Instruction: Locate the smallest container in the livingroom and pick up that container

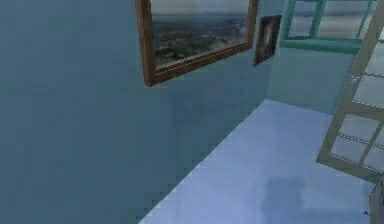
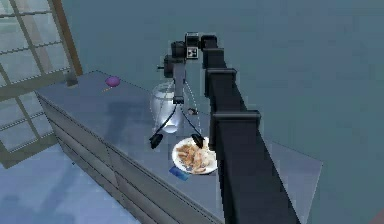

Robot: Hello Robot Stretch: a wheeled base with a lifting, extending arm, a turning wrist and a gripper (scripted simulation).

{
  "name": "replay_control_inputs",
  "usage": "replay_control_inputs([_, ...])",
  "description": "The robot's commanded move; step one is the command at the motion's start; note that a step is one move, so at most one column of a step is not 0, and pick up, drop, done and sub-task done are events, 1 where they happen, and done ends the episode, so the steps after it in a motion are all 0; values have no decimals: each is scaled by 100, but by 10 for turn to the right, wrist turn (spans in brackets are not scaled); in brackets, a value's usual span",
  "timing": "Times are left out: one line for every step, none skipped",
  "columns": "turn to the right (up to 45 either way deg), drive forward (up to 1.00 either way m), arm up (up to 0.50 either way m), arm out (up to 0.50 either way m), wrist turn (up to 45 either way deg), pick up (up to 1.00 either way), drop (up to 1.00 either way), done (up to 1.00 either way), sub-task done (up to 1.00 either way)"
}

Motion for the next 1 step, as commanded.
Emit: replay_control_inputs([0,0,0,0,450,0,0,0,0])
